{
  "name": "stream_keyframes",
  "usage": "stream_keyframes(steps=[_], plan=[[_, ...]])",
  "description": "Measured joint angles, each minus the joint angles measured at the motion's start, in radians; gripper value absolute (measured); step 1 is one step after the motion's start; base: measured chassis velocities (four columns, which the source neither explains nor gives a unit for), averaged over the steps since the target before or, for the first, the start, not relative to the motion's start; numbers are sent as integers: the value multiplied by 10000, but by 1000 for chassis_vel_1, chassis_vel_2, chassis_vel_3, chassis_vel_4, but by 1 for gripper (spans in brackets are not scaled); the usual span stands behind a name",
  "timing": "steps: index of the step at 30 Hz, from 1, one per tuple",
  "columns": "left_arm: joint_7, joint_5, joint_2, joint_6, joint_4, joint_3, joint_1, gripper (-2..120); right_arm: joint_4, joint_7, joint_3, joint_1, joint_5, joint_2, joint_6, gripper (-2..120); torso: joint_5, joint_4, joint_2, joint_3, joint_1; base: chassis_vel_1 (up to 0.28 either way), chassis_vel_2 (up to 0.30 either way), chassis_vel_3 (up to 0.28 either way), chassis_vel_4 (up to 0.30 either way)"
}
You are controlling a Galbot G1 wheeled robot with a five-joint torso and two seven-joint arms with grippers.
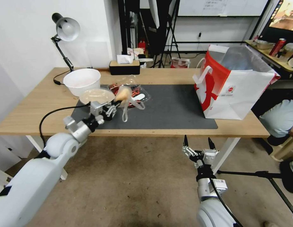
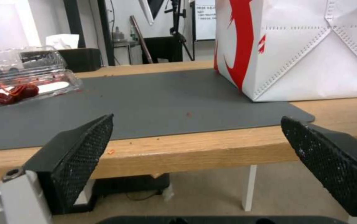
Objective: Pick up the trash from the table and place it into the takeout bag.
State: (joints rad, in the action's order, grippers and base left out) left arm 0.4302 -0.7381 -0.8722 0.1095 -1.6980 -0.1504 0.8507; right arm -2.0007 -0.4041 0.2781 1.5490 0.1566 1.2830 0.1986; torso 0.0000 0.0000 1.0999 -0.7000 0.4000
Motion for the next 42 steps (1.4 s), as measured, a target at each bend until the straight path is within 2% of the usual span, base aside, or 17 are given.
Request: stream_keyframes(steps=[1,3,6,7,10,15,18,19,23,26,27,29,34,37,38,41,42], plan=[[-47,-140,-88,0,253,580,-588,2,23,-1,0,5,-70,45,-3,100,1,-1,0,0,0,0,0,0,0],[-54,-184,-120,0,364,831,-829,2,29,-3,1,8,-92,54,-4,100,-2,-1,0,0,0,0,0,0,0],[-93,-320,-304,13,902,1855,-1956,2,55,-11,36,16,-174,94,-8,100,1,-1,0,0,0,0,0,0,0],[-93,-320,-304,13,902,1855,-1956,2,55,-11,36,16,-174,94,-8,100,1,-1,0,0,0,0,0,0,0],[-165,-514,-568,3,1324,2692,-2999,2,80,-22,87,27,-235,140,-9,100,1,0,0,0,0,0,0,0,0],[-241,-724,-916,-35,1772,3513,-4115,2,97,-30,136,44,-269,182,-9,100,2,0,0,-1,0,0,0,0,0],[-349,-901,-1389,-53,2275,4426,-5264,2,132,-35,197,39,-274,231,-1,100,3,-1,0,-1,0,0,0,0,0],[-349,-901,-1389,-53,2275,4426,-5264,2,132,-35,197,39,-274,231,-1,100,3,-1,0,-1,0,0,0,0,0],[-407,-1048,-1933,-60,2818,5265,-6213,2,149,-37,226,10,-277,290,4,100,3,-1,0,-1,0,0,0,0,0],[-428,-1230,-2676,-54,3560,6104,-7247,2,182,-39,257,-11,-283,339,12,100,1,-1,-1,-2,1,0,0,0,0],[-428,-1230,-2676,-54,3560,6104,-7247,2,182,-39,257,-11,-283,339,12,100,1,-1,-1,-2,1,0,0,0,0],[-429,-1339,-3245,-52,4122,6586,-7999,2,198,-41,306,-18,-285,376,26,100,2,-1,-1,-1,1,0,0,0,0],[-434,-1540,-3857,-70,4786,7038,-8844,2,199,-42,330,-44,-285,440,41,100,2,-1,-1,-2,1,0,0,0,0],[-431,-1768,-4455,-109,5603,7516,-9852,2,199,-42,322,-89,-285,495,47,100,2,2,-1,0,1,0,0,0,0],[-431,-1768,-4455,-109,5603,7516,-9852,2,199,-42,322,-89,-285,495,47,100,2,2,-1,0,1,0,0,0,0],[-337,-1888,-5106,-114,6415,7824,-10602,2,210,-42,314,-144,-281,524,50,100,1,3,-1,0,-1,0,0,0,0],[-337,-1888,-5106,-114,6415,7824,-10602,2,210,-42,314,-144,-281,524,50,100,1,3,-1,0,-1,0,0,0,0]])
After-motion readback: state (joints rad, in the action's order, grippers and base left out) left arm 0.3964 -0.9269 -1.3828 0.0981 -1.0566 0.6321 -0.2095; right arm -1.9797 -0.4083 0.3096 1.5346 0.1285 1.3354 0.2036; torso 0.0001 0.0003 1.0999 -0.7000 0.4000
